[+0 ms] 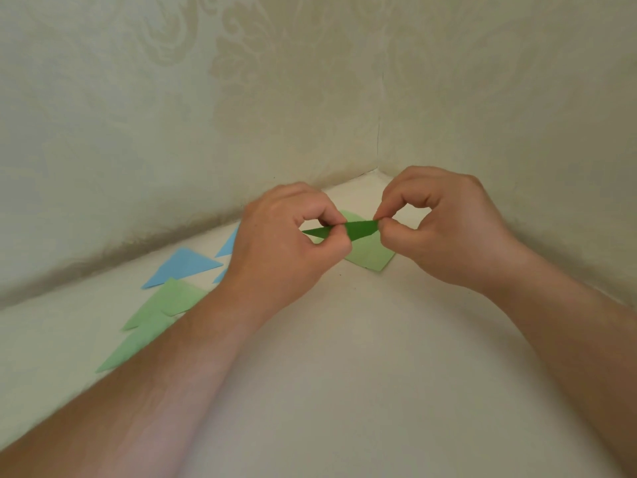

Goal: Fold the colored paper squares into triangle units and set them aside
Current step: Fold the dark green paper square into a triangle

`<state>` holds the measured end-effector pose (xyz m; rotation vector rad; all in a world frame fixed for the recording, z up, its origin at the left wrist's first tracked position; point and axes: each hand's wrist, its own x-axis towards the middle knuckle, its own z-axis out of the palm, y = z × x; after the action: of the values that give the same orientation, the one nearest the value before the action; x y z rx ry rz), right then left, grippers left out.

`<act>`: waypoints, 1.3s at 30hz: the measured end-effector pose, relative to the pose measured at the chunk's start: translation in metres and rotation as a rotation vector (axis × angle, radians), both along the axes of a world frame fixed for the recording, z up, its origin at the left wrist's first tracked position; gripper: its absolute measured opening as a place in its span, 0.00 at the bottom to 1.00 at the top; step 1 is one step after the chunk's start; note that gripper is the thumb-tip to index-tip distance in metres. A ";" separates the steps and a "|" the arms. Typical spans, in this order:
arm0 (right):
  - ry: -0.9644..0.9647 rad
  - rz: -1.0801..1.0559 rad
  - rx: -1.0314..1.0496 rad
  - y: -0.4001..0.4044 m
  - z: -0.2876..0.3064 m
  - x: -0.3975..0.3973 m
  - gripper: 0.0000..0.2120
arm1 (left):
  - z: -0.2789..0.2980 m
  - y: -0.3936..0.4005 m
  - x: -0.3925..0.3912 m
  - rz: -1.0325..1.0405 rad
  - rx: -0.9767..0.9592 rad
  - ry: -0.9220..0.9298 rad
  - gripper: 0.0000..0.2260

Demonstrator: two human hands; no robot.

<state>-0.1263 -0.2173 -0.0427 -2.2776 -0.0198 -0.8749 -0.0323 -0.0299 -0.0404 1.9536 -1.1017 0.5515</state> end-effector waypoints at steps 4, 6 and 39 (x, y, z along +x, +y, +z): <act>-0.005 -0.006 0.001 -0.004 0.001 -0.001 0.08 | 0.001 0.001 0.002 0.009 -0.026 0.012 0.05; 0.004 -0.007 0.016 -0.005 0.002 -0.002 0.09 | 0.001 0.001 0.001 0.013 -0.032 0.023 0.05; -0.055 0.027 -0.051 0.007 0.001 -0.001 0.03 | 0.000 -0.002 -0.009 -0.040 -0.024 0.212 0.09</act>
<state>-0.1276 -0.2103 -0.0413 -2.2948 -0.0985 -0.9320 -0.0415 -0.0323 -0.0406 1.9159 -0.9934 0.3254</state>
